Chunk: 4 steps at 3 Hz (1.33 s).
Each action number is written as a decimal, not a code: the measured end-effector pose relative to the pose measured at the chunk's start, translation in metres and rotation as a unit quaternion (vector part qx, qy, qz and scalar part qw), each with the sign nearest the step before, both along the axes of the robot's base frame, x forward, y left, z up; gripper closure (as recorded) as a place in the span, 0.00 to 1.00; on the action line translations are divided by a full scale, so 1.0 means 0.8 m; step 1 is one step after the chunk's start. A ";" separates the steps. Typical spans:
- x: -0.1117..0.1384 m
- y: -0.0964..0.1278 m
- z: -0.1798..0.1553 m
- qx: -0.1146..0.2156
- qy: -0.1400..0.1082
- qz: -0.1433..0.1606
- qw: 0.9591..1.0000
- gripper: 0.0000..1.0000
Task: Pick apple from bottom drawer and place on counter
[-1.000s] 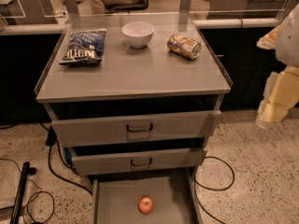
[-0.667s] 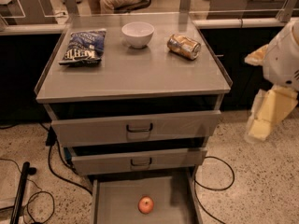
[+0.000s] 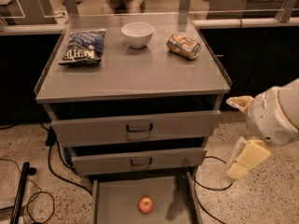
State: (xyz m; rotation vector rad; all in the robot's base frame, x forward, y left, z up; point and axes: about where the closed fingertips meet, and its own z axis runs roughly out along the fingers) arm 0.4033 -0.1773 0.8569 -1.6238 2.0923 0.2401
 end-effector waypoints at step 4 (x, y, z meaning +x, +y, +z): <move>-0.033 0.035 -0.192 0.068 0.053 -0.011 0.996 0.00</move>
Offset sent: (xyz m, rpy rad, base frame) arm -0.0203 0.0128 -0.1082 0.0598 0.0356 -0.0309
